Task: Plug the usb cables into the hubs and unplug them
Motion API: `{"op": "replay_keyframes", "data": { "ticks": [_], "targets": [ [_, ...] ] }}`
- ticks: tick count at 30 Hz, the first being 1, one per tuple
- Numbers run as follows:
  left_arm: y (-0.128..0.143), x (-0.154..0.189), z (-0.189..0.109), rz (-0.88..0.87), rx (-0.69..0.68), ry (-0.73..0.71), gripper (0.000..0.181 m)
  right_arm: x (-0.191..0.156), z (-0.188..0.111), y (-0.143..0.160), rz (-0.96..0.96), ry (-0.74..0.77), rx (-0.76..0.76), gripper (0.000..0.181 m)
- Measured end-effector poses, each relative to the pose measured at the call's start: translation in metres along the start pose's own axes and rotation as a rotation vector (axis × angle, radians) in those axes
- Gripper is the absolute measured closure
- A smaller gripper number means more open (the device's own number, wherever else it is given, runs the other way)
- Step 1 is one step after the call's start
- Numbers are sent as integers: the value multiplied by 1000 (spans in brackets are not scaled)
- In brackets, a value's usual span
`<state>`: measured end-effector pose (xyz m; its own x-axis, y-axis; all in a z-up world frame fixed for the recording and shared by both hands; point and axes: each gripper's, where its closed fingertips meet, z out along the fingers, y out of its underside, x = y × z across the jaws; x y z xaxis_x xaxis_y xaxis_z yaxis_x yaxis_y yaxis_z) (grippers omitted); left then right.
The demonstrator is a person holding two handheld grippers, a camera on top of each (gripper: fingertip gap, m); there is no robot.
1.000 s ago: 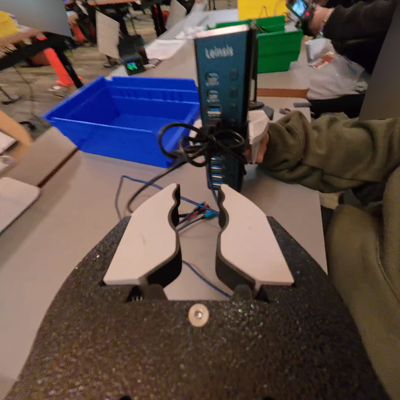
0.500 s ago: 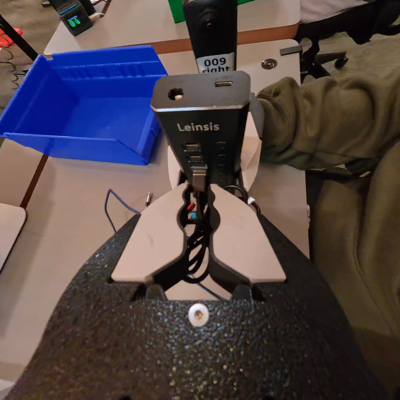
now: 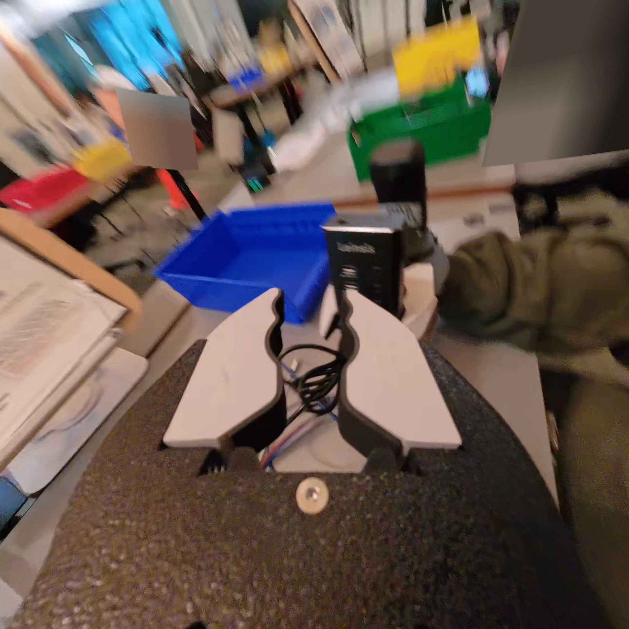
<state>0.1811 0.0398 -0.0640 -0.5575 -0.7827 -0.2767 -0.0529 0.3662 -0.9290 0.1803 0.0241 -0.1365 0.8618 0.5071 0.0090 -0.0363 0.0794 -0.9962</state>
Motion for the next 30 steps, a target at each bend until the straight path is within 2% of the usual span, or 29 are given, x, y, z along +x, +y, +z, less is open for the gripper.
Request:
{"op": "replay_keyframes", "data": {
  "ticks": [2,3,5,8,11,14,17,19,23,27,30],
  "targets": [
    [-7,-27,-27,-96,158,-124,151,3,-11,-13,-11,20,32,121],
    [3,-40,-37,-145,183,-174,151,3,-17,-22,-21,26,61,120],
    [47,-61,-48,-233,109,-236,149,4,-29,-44,-50,60,99,121],
    [123,-70,-51,-336,-50,-256,140,1,-51,-75,-115,117,95,121],
    [165,-73,-51,-371,-109,-255,139,7,-77,-106,-144,218,102,121],
    [184,-80,-47,-387,-140,-253,138,30,-102,-135,-132,309,91,120],
    [193,-87,-43,-423,-137,-255,137,82,-129,-159,-99,509,26,121],
    [195,-88,-39,-429,-125,-244,137,120,-145,-162,-65,615,-69,121],
    [202,-89,-34,-398,-143,-264,138,200,-170,-132,38,836,-337,121],
    [206,-86,-29,-364,-177,-272,138,255,-174,-66,270,917,-499,121],
    [208,-83,-28,-338,-195,-272,138,277,-173,-13,358,938,-621,121]
  ]
}}
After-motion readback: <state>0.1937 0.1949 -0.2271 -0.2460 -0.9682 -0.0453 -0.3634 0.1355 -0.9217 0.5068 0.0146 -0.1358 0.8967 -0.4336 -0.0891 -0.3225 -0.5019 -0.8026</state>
